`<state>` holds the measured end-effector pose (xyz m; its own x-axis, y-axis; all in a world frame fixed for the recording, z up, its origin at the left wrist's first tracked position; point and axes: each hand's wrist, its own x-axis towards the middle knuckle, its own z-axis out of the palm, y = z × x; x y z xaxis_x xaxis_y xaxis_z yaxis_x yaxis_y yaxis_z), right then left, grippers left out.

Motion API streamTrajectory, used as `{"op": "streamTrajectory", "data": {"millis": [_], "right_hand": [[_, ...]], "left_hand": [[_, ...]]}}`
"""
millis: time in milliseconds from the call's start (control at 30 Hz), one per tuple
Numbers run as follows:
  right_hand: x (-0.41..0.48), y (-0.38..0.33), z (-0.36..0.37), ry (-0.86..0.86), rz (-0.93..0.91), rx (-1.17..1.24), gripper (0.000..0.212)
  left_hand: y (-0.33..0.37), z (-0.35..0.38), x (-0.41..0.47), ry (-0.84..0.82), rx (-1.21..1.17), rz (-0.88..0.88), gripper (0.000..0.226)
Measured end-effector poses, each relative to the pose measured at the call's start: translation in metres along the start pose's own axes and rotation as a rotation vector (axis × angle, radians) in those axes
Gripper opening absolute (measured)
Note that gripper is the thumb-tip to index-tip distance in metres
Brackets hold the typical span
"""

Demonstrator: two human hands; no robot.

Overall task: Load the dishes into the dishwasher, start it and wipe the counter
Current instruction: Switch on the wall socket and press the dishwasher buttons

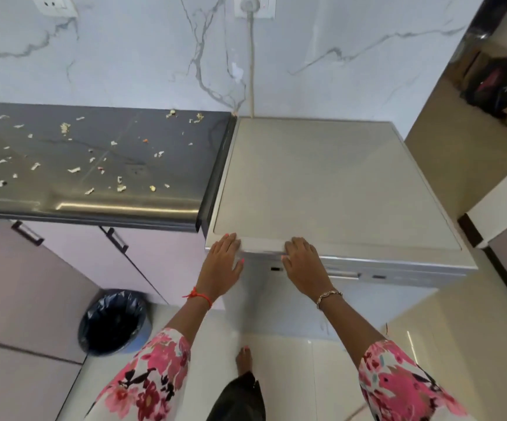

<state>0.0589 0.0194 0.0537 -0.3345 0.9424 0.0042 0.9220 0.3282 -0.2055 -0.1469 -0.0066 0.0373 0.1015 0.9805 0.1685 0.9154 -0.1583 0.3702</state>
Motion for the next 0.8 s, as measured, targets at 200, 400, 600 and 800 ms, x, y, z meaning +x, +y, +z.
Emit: {"op": "streamTrajectory", "data": {"millis": [200,400,600,800], "right_hand": [[-0.06,-0.023,0.031,0.108,-0.11,-0.015,0.024],[-0.064,-0.035,0.072,0.1,-0.168,-0.072,0.042],[-0.039,-0.045,0.125,0.263,-0.228,-0.137,0.043],[-0.013,-0.056,0.173,0.499,-0.272,-0.157,0.049]], "left_hand": [[-0.018,0.008,-0.054,-0.042,0.076,0.049,0.055],[-0.044,0.03,-0.066,-0.002,0.172,0.044,0.064],[-0.075,0.07,-0.052,0.14,0.195,0.086,0.062],[-0.104,0.124,-0.036,0.344,0.239,0.213,0.064]]}}
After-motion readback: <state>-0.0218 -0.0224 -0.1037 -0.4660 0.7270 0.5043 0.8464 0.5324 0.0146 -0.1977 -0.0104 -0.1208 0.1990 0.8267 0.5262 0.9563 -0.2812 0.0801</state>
